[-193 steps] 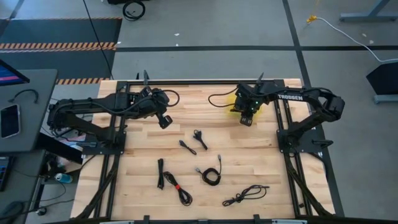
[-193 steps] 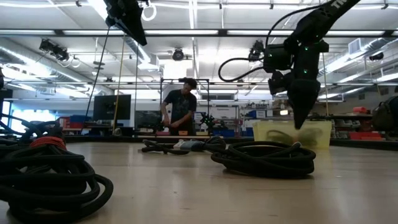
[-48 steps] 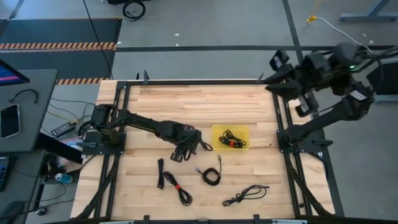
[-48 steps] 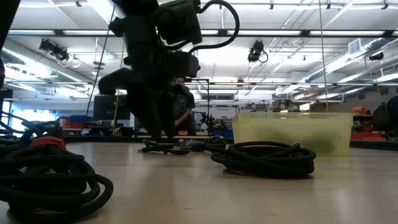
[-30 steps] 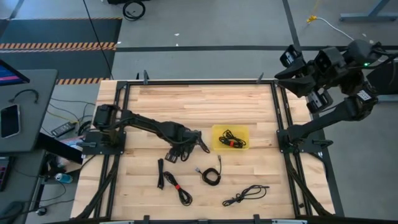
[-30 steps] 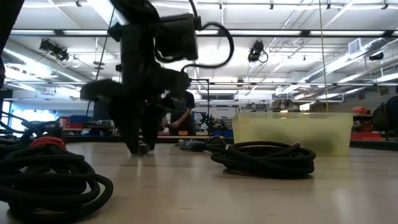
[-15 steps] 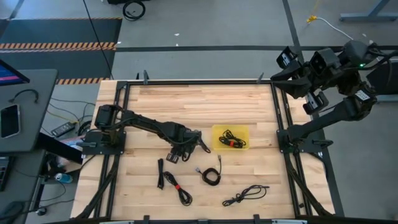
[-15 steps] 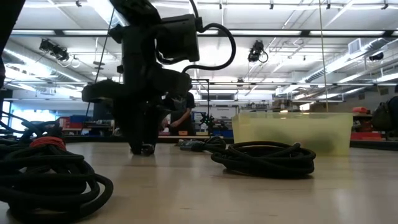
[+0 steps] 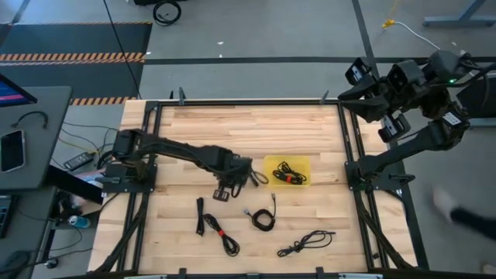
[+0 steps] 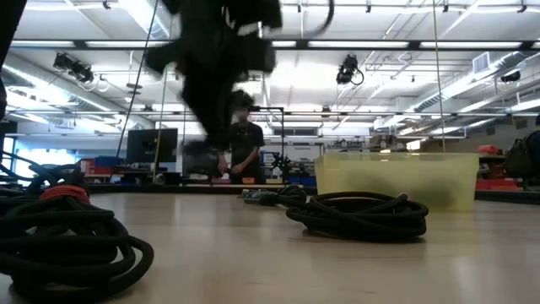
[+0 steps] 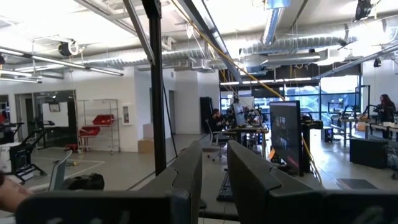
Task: Pick and place USB-C Cables
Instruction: Put the black charger cable into the yellow bin
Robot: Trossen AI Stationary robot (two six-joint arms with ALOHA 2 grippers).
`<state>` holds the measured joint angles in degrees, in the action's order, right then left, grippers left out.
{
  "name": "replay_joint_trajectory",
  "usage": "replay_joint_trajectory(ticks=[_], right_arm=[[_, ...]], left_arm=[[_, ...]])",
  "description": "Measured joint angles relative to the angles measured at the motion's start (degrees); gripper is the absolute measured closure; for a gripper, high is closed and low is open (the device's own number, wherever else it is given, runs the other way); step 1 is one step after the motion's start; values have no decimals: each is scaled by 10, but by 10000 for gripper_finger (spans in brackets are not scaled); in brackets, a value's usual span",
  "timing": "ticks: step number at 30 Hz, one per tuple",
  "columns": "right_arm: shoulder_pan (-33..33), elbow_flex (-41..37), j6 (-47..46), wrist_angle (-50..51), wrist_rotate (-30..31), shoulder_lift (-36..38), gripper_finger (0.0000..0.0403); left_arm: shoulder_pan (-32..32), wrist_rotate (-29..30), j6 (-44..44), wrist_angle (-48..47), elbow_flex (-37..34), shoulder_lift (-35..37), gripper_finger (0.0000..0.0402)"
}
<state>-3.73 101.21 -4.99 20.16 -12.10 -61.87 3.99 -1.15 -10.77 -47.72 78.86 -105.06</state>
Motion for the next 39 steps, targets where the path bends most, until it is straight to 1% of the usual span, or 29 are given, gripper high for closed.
replay_joint_trajectory(ticks=[4, 6, 9, 13, 18, 19, 21, 23, 24, 29, 39], right_arm=[[0, 0, 0, 0, 0, 0, 322], [0, 0, 0, 0, 0, 0, 322], [0, 0, 0, 0, 0, 0, 322], [0, 0, 0, -1, 0, 0, 322], [0, 0, 0, -5, 0, -2, 322], [0, 0, 0, -7, 0, -3, 322], [0, 0, 1, -7, 0, -5, 322], [0, 0, 0, -8, 0, -6, 322], [0, 0, 0, -6, 0, -7, 322], [0, 0, -8, -5, 0, -13, 322], [0, 0, -13, -3, 0, -17, 322]], left_arm=[[0, 14, -4, 3, 111, 1, 379], [-3, 14, -17, 30, 161, -3, 379], [-10, 14, -21, 84, 206, -19, 379], [-24, 15, -19, 162, 240, -37, 379], [-33, 0, -16, 160, 272, -88, 379], [-33, -6, -12, 151, 280, -102, 379], [-33, -24, -8, 170, 297, -128, 379], [-33, -41, -5, 158, 311, -153, 379], [-32, -46, -3, 167, 322, -168, 379], [-31, -51, 0, 156, 364, -217, 379], [-43, -52, 0, 138, 371, -263, 379]])
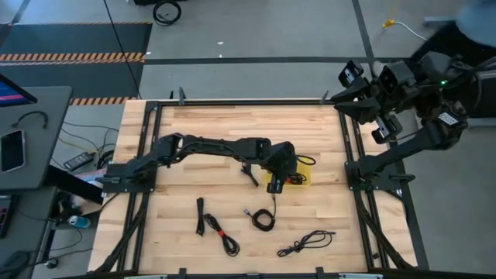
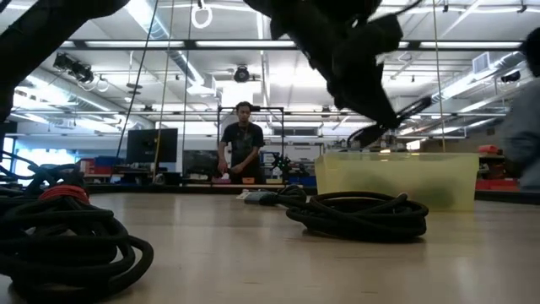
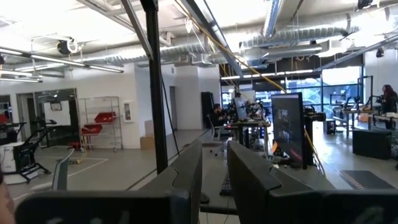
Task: Pick and place USB-C Cables
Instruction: Put the black charger cable into the yellow bin
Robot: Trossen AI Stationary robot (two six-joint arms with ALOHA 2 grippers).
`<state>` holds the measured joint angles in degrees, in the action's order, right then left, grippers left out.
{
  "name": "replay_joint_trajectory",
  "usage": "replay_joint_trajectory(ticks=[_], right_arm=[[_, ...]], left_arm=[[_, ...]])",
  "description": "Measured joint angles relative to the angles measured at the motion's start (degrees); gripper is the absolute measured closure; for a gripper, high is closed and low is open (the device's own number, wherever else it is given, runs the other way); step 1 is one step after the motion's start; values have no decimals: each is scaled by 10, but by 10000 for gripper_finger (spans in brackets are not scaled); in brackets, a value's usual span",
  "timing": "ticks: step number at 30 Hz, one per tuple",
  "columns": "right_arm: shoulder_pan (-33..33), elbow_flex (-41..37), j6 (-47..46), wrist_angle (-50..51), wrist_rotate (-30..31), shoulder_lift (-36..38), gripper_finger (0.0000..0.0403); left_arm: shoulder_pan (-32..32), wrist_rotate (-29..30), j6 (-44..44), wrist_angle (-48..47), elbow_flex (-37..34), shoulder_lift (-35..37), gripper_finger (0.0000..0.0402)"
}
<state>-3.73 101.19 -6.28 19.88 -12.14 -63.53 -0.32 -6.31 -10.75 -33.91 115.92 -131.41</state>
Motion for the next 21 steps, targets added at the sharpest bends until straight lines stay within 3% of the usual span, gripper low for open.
replay_joint_trajectory(ticks=[21], right_arm=[[0, 0, 0, 3, -1, 0, 322]], left_arm=[[-28, 0, 0, -24, -1, -46, 379]])
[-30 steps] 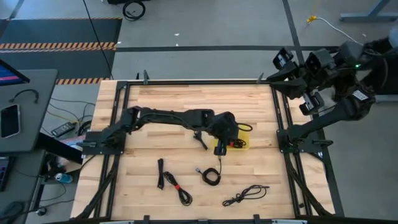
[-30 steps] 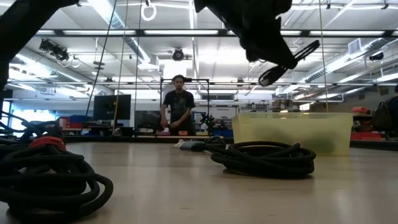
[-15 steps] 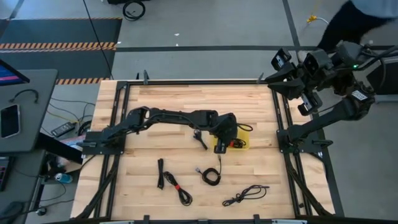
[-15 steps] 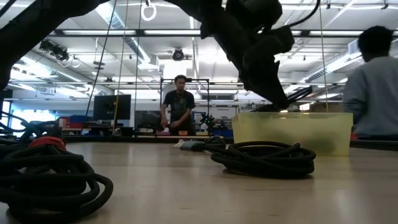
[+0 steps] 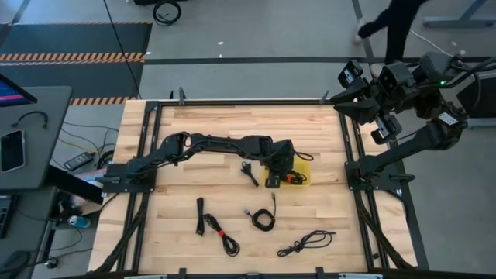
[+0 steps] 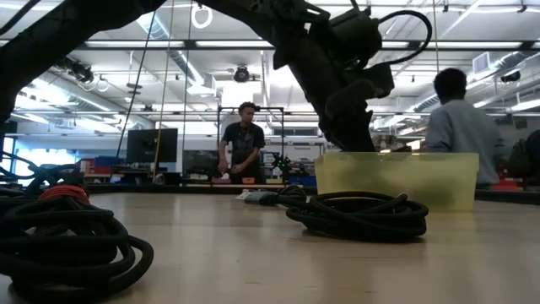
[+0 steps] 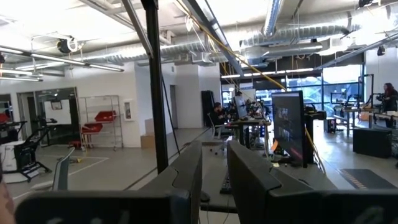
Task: Pick and place USB-C Cables
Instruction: Put the black charger cable into the yellow bin
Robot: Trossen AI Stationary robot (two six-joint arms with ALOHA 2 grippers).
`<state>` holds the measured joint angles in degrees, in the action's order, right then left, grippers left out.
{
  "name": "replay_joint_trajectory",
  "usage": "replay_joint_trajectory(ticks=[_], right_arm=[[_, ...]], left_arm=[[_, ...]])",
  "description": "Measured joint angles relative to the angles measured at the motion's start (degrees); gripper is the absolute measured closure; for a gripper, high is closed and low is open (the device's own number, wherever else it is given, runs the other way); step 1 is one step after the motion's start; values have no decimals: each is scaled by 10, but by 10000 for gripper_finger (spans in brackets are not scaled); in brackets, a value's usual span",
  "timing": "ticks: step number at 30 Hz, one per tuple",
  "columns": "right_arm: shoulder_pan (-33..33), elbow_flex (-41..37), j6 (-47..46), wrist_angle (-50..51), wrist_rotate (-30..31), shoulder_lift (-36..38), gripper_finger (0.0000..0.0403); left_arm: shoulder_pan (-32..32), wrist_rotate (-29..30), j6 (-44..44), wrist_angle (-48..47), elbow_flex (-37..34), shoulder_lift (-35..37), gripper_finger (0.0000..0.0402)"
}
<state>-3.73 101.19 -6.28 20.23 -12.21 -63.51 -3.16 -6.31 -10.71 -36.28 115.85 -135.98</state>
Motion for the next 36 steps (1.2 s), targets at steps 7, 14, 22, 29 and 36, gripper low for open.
replay_joint_trajectory(ticks=[7, 14, 22, 29, 36], right_arm=[[0, 0, 0, 0, 0, 0, 322], [0, 0, 0, 0, 0, 0, 322], [0, 0, 0, 0, 0, 0, 322], [0, 0, 0, 0, -5, 0, 322], [0, 0, 0, 0, -9, 0, 322]], left_arm=[[0, 0, -1, 1, 0, 0, 379], [0, 0, 0, 1, 0, 0, 379], [2, 0, 0, 5, 0, 0, 310], [2, 0, 1, 9, 1, 6, 249], [-1, 0, -5, -175, 129, 15, 243]])
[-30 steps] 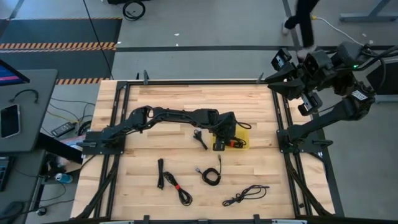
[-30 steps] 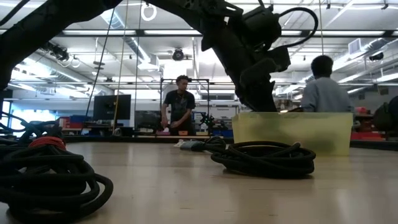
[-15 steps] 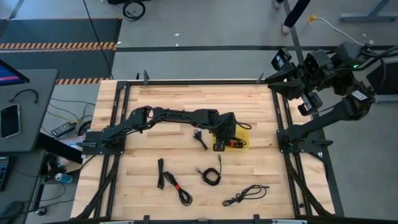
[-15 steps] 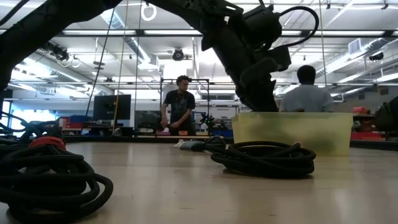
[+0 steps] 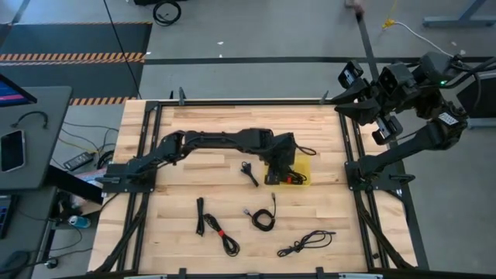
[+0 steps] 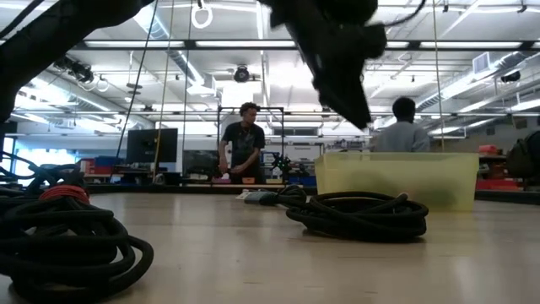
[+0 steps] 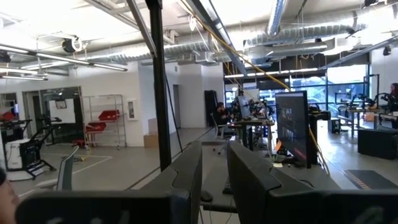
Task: Pick and place USB-C Cables
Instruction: Put the black charger cable into the yellow bin
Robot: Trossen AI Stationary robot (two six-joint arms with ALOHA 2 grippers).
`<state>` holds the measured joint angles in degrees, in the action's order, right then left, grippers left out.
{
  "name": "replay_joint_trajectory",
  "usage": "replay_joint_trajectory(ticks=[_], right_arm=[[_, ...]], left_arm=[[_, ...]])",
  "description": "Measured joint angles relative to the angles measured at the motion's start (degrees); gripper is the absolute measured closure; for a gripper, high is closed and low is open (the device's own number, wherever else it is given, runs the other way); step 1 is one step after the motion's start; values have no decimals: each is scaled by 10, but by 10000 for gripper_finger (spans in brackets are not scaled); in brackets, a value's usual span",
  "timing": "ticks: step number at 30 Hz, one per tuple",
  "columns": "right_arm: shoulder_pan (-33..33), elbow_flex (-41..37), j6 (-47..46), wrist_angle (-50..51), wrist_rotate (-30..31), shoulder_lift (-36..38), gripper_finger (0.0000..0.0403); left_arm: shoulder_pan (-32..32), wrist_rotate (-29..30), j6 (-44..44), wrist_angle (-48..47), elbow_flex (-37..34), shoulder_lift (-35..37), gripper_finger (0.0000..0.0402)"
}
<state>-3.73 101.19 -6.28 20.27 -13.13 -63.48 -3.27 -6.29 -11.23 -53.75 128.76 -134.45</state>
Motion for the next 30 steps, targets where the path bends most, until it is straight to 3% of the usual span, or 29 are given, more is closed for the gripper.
replay_joint_trajectory(ticks=[3, 10, 23, 27, 30], right_arm=[[0, 0, 0, 2, 0, 0, 322], [0, 0, 0, 4, -16, 0, 322], [0, 0, 0, 13, -21, 0, 322], [0, 0, 0, 24, -21, 0, 322], [0, 0, 0, 30, -21, 0, 322]], left_arm=[[-1, 3, -16, -104, 62, 2, 243], [-2, 7, -34, -218, 16, 33, 242], [23, 7, -90, -126, -219, 32, 242], [30, 7, -92, -88, -241, 32, 243], [34, 7, -86, -119, -229, 32, 252]])
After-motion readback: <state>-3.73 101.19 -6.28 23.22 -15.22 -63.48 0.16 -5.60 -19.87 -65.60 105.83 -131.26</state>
